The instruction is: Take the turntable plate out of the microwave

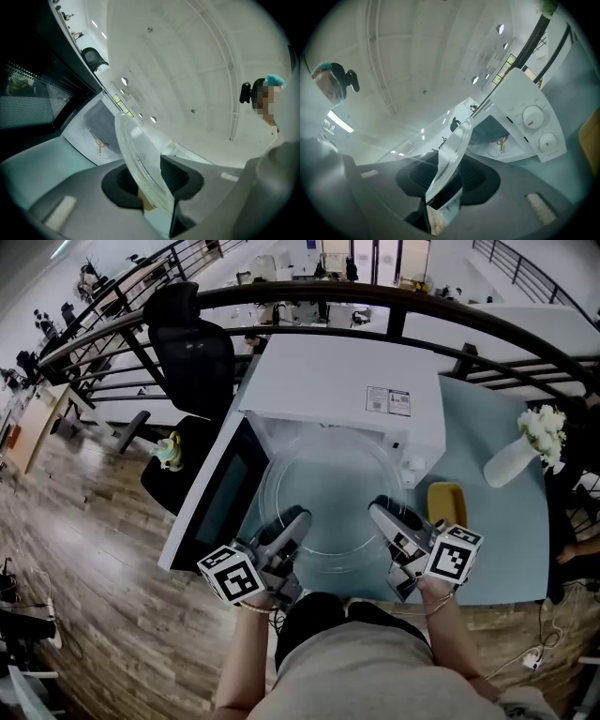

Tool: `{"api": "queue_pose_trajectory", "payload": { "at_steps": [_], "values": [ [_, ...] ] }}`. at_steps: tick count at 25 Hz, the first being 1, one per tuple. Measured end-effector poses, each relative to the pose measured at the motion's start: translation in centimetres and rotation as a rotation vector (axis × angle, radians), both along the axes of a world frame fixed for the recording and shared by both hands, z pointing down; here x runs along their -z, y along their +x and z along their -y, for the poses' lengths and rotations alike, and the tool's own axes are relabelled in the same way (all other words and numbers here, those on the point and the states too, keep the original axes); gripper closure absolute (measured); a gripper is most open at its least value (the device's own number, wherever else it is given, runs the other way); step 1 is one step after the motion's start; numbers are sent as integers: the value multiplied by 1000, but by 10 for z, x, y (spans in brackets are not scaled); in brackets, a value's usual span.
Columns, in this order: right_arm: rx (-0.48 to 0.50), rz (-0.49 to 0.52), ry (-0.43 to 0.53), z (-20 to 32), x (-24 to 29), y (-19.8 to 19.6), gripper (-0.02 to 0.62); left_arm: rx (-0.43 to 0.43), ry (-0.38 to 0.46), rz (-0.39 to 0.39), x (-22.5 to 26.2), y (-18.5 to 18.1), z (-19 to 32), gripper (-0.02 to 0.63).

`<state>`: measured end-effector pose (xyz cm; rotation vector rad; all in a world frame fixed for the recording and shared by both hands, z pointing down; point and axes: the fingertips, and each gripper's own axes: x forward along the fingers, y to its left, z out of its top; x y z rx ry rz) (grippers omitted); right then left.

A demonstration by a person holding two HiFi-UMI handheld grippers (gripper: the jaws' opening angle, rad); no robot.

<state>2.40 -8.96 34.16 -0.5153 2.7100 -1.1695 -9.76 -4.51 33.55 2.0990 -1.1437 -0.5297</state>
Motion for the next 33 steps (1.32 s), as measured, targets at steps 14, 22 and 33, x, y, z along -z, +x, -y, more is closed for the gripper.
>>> {"api": "queue_pose_trajectory", "payload": {
  "at_steps": [14,22,33],
  "values": [
    [-1,-10,3,0,0,-2,443,0,1,-4,-1,-2,0,488],
    [7,-21,5,-2,-2,-2,440,1,-8,-6,-2,-1,-3,489],
    [9,-9,2,-3,-2,-3,440,-13,-1,-1,1,-3,-4,489]
  ]
}}
